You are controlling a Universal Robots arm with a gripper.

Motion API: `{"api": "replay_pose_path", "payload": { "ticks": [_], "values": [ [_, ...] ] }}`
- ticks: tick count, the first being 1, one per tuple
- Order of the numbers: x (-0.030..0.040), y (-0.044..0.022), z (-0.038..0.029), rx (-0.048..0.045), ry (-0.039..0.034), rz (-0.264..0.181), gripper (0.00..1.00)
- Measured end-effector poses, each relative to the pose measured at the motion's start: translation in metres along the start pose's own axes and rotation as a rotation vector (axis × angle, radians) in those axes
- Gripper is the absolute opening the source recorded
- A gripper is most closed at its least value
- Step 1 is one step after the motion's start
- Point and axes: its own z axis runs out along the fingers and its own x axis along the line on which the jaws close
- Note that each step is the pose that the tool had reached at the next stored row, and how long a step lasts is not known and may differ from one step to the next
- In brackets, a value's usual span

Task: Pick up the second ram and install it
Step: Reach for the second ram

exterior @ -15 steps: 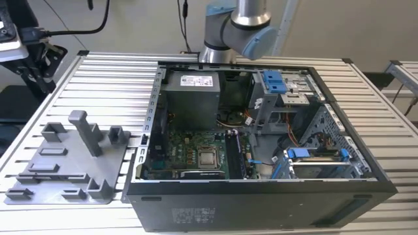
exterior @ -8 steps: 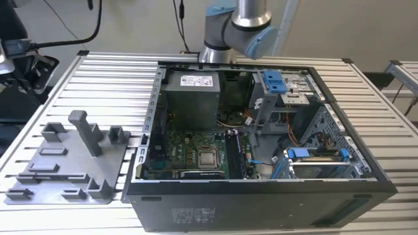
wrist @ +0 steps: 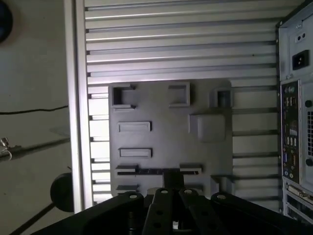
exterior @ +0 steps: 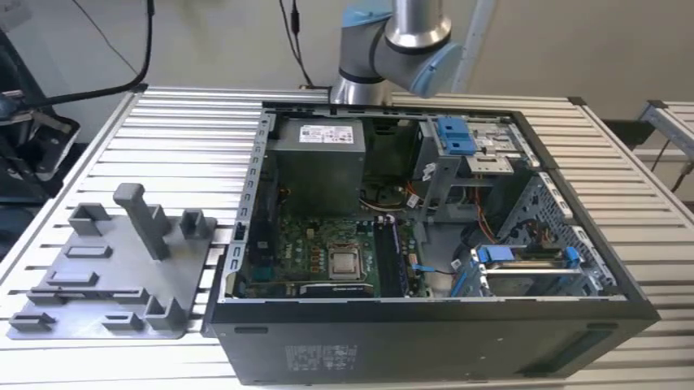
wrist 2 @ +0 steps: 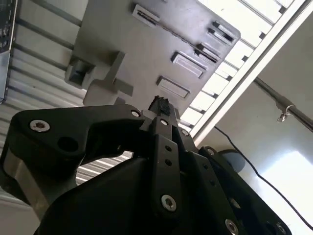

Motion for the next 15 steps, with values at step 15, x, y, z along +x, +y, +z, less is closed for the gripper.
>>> {"api": "replay_pose_path", "payload": {
  "ticks": [15],
  "values": [
    [0.0100, -0.0134, 0.0048, 0.0022, 0.0002, -0.007, 0.11]
  ]
}}
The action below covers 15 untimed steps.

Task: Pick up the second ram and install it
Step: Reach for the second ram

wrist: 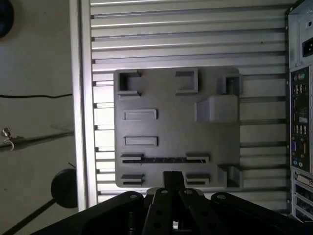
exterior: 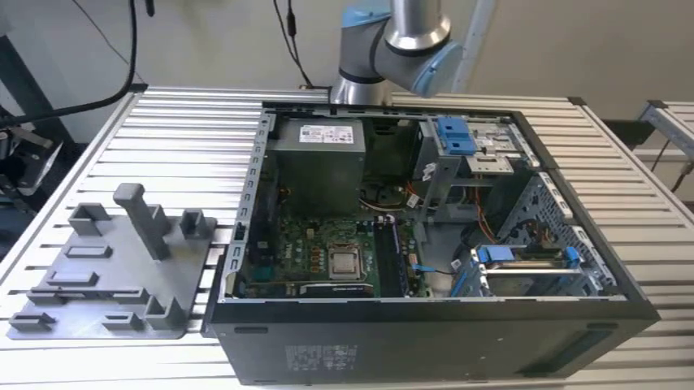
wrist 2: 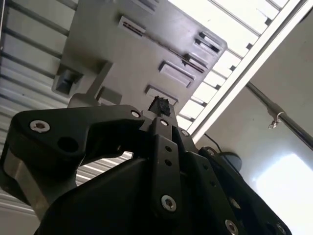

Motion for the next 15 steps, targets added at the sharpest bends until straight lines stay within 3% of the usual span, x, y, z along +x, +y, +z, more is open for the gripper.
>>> {"api": "replay_pose_path", "payload": {
  "ticks": [5, 9, 11, 15],
  "values": [
    [0.0003, 0.0030, 0.0004, 0.0028, -0.0009, -0.014, 0.11],
    [0.0005, 0.0054, 0.0016, 0.0233, 0.0017, -0.032, 0.11],
    [0.0005, 0.0065, 0.0024, 0.0294, 0.0021, -0.046, 0.11],
    [0.0005, 0.0065, 0.0024, 0.0301, 0.0024, -0.053, 0.11]
  ]
}}
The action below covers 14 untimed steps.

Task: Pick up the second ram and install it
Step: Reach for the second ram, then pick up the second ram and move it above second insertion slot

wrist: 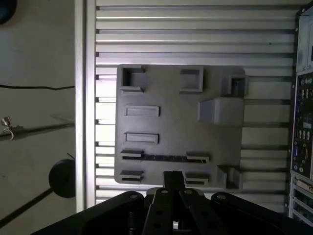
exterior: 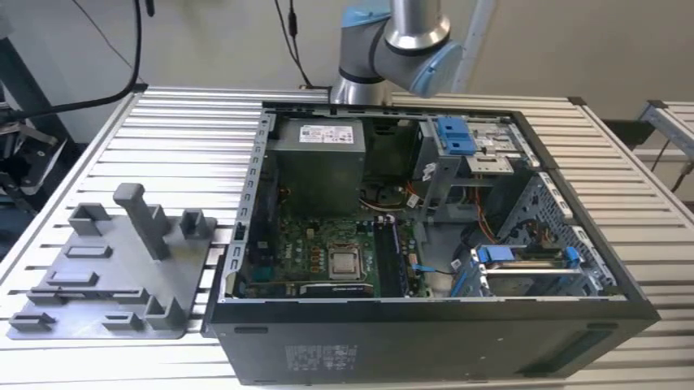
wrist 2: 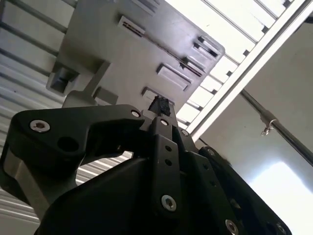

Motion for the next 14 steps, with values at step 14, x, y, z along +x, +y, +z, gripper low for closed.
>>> {"api": "replay_pose_path", "payload": {
  "ticks": [14],
  "values": [
    [0.0000, 0.0001, 0.0000, 0.0004, 0.0005, -0.019, 0.11]
  ]
}}
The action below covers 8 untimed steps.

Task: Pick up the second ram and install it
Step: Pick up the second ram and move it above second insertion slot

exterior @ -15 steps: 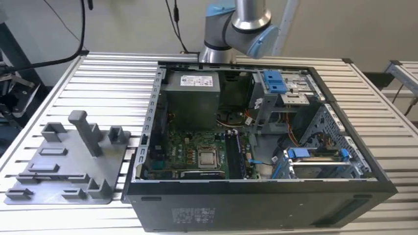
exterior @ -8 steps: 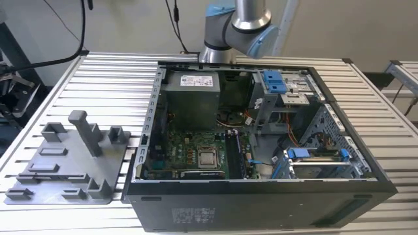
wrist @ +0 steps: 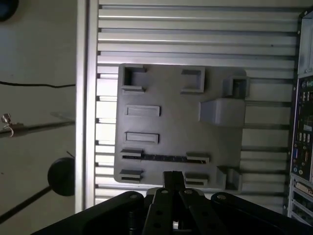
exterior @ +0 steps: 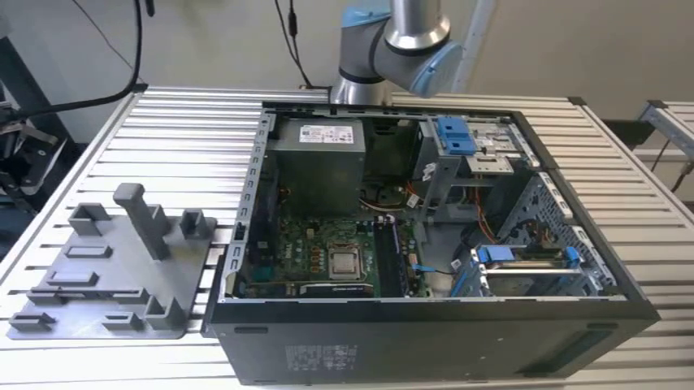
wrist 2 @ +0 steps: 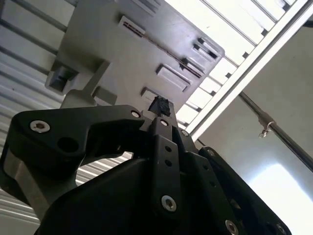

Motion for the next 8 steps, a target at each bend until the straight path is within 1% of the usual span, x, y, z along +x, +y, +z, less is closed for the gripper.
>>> {"api": "replay_pose_path", "payload": {
  "ticks": [8],
  "values": [
    [0.0000, 0.0000, 0.0000, 0.0003, 0.0002, -0.009, 0.11]
  ]
}}
